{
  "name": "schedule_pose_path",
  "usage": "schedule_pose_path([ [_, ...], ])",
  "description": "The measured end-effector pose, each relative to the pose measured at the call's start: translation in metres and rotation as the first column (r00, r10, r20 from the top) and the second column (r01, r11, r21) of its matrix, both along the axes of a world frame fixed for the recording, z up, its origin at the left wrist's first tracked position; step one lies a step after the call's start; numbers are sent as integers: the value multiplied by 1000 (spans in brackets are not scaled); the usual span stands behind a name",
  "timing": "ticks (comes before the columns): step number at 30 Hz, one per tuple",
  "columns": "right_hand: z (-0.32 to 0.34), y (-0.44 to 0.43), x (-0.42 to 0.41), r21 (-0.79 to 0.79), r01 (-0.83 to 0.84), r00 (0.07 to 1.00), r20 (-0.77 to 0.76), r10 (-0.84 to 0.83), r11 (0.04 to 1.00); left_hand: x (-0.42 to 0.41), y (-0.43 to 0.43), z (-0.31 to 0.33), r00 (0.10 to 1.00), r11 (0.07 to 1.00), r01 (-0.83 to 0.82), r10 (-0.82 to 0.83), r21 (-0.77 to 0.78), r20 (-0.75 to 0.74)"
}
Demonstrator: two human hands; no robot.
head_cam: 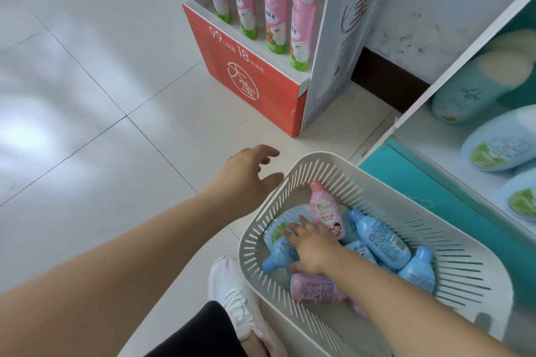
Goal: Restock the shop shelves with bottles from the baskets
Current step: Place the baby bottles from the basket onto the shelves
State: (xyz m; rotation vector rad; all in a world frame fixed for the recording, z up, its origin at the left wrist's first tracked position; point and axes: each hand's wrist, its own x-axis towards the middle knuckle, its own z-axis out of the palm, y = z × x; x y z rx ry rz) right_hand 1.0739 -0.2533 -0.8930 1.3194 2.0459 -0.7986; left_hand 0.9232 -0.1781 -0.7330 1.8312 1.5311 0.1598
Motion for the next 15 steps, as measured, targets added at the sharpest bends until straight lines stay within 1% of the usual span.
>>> schedule_pose_path([
  [2,-4,3,0,30,15,1000,-26,-14,999,3,0,-11,997,999,49,-50,-14,-56],
  [5,-3,12,-4,89,105,991,-87,-97,990,3,-4,-24,980,988,136,-145,-71,-136],
  [7,-1,21,-9,65,132,987,-98,-125,989,0,-8,-31,945,967,225,-246,-117,-215],
  [10,-3,31,-14,-7,162,984,-79,-162,987,-7,-16,-39,843,916,372,-401,-150,-359],
  [12,-6,34,-12,-13,251,963,-96,-251,968,-9,-18,-44,805,897,415,-440,-152,-397],
  [14,-8,36,-9,-27,341,934,-101,-342,940,-10,-18,-49,797,890,435,-450,-135,-403],
  [15,-8,36,-8,-53,360,928,-85,-363,932,-10,-17,-52,797,890,440,-450,-123,-403],
])
